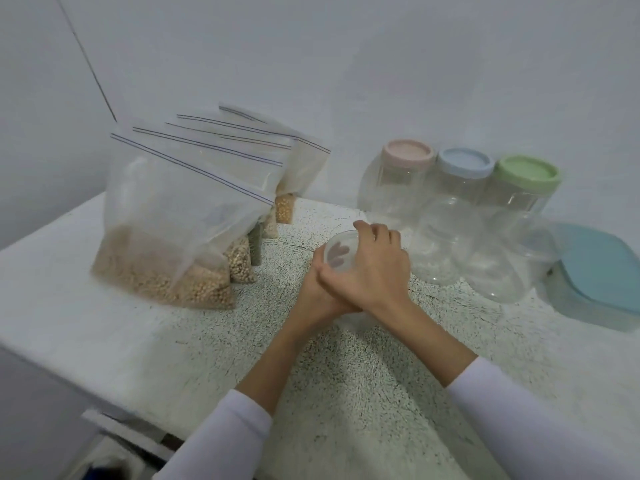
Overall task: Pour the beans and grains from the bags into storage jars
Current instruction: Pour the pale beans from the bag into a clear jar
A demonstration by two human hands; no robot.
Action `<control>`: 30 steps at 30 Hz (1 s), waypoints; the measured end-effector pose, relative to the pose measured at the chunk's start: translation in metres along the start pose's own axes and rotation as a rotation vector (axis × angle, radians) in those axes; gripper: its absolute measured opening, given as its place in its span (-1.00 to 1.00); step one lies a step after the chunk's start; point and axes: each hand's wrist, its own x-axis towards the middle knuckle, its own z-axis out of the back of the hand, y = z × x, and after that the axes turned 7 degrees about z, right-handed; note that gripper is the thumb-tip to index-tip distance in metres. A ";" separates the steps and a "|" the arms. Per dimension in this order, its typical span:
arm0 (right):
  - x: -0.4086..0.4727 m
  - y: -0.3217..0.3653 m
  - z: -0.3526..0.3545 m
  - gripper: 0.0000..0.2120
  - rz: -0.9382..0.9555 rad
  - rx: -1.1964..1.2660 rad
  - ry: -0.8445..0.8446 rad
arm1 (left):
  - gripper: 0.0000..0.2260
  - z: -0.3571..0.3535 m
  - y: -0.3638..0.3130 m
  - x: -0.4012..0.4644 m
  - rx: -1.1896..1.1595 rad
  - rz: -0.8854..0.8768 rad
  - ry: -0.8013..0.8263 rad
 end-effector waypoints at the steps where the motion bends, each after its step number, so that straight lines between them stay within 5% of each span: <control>1: 0.000 -0.001 0.001 -0.30 0.022 0.019 0.008 | -0.16 0.002 0.004 0.000 -0.070 0.021 0.009; 8: 0.015 -0.019 0.031 -0.13 0.451 0.098 0.448 | -0.06 0.025 0.007 0.000 -0.071 0.001 0.161; 11: 0.014 -0.010 0.037 -0.49 0.455 0.515 0.559 | -0.11 0.025 0.008 -0.004 -0.091 0.018 0.206; 13: 0.012 -0.005 0.039 -0.81 0.296 0.918 0.461 | -0.12 0.024 0.007 -0.007 -0.115 0.054 0.207; 14: 0.012 -0.004 0.041 -0.79 0.248 0.929 0.389 | -0.09 0.023 0.007 -0.006 -0.114 0.053 0.214; 16: 0.018 -0.006 0.040 -0.42 0.285 0.318 0.342 | -0.05 0.023 0.008 -0.005 -0.099 0.037 0.229; 18: 0.020 -0.010 0.036 -0.15 0.294 -0.214 0.485 | -0.02 0.023 0.006 -0.004 -0.099 0.055 0.222; 20: 0.024 -0.014 0.036 -0.19 0.256 -0.151 0.591 | -0.03 0.023 0.005 -0.005 -0.106 0.060 0.215; 25: 0.031 -0.013 0.045 -0.33 0.524 0.201 0.709 | -0.10 0.023 0.002 -0.006 -0.080 0.054 0.198; 27: 0.028 -0.007 0.043 -0.37 0.553 0.108 0.608 | -0.07 0.022 0.001 -0.007 -0.076 0.056 0.209; 30: 0.022 0.000 0.041 -0.03 0.331 -0.325 0.452 | -0.09 0.021 0.001 -0.008 -0.077 0.073 0.203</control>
